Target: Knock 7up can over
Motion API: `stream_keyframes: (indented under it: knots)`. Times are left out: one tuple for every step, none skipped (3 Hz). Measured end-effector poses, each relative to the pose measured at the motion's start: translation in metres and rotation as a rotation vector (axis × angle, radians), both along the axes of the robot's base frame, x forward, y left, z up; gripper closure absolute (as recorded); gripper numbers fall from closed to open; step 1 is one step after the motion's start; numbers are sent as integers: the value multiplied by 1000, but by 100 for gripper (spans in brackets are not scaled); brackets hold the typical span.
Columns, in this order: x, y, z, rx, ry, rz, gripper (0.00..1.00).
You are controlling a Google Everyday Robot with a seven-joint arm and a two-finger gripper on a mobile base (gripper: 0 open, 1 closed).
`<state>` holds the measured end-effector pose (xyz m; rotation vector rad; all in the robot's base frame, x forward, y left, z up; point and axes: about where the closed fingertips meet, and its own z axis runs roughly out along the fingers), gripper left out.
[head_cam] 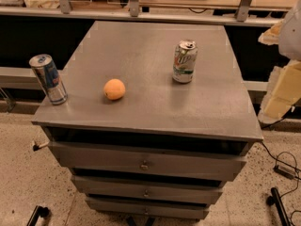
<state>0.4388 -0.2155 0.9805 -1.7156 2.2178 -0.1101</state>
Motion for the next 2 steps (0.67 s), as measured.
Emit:
stream_keyframes:
  knots:
    - [4, 1, 1, 14, -8, 8, 0]
    - [33, 8, 4, 113, -55, 67, 0]
